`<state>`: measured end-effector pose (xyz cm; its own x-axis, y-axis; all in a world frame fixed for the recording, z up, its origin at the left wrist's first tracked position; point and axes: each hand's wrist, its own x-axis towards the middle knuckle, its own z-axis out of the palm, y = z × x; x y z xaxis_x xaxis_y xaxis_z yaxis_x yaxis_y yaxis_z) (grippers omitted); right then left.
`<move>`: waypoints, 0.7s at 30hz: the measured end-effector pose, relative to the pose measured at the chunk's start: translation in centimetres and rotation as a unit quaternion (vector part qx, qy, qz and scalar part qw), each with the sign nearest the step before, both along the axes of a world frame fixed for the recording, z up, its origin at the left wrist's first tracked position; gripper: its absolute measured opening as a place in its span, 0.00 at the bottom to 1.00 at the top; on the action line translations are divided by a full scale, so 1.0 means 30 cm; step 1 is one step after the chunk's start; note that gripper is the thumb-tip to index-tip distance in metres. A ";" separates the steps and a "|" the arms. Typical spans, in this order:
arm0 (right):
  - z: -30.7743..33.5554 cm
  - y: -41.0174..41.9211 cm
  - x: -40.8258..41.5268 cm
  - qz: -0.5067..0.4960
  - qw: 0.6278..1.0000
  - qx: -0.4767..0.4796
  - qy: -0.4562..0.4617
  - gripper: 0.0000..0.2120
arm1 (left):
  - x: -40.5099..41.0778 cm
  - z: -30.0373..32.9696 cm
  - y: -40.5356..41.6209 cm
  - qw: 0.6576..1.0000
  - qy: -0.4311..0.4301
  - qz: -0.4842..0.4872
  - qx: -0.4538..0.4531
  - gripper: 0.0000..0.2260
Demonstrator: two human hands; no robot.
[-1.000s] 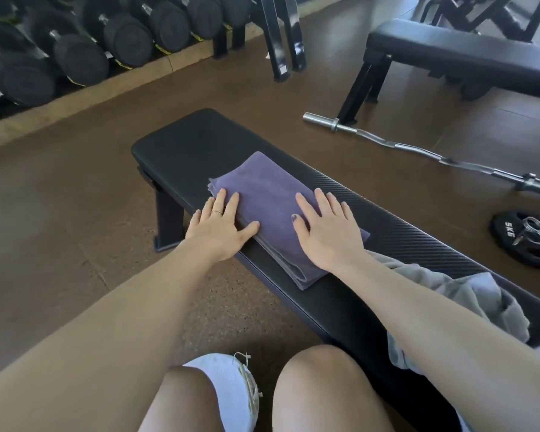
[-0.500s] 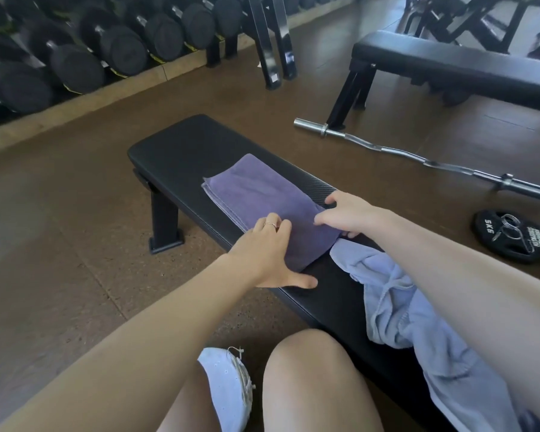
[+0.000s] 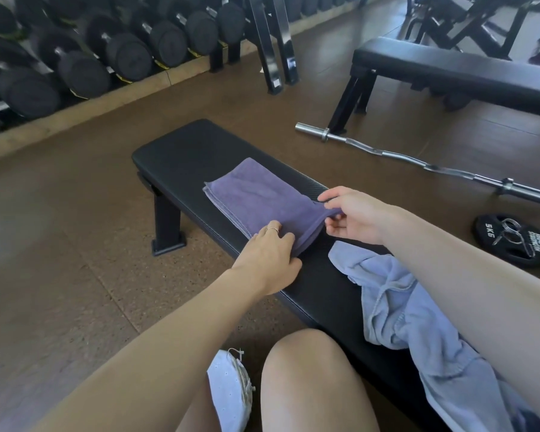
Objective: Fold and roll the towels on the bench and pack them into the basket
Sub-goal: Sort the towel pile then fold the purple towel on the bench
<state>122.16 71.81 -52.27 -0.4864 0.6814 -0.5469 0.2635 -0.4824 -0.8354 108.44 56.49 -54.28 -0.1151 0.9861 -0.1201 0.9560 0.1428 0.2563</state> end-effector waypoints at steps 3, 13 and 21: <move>0.014 0.013 0.024 0.034 0.999 0.012 -0.002 0.13 | -0.034 0.021 0.004 0.997 -0.070 0.017 0.006 0.09; 0.022 0.067 -0.078 0.101 0.959 0.238 -0.114 0.07 | -0.207 0.028 0.030 0.933 -0.301 0.193 0.044 0.10; -0.053 0.096 -0.189 0.102 0.922 0.290 -0.235 0.19 | -0.241 -0.018 0.038 0.920 -0.324 0.220 0.024 0.18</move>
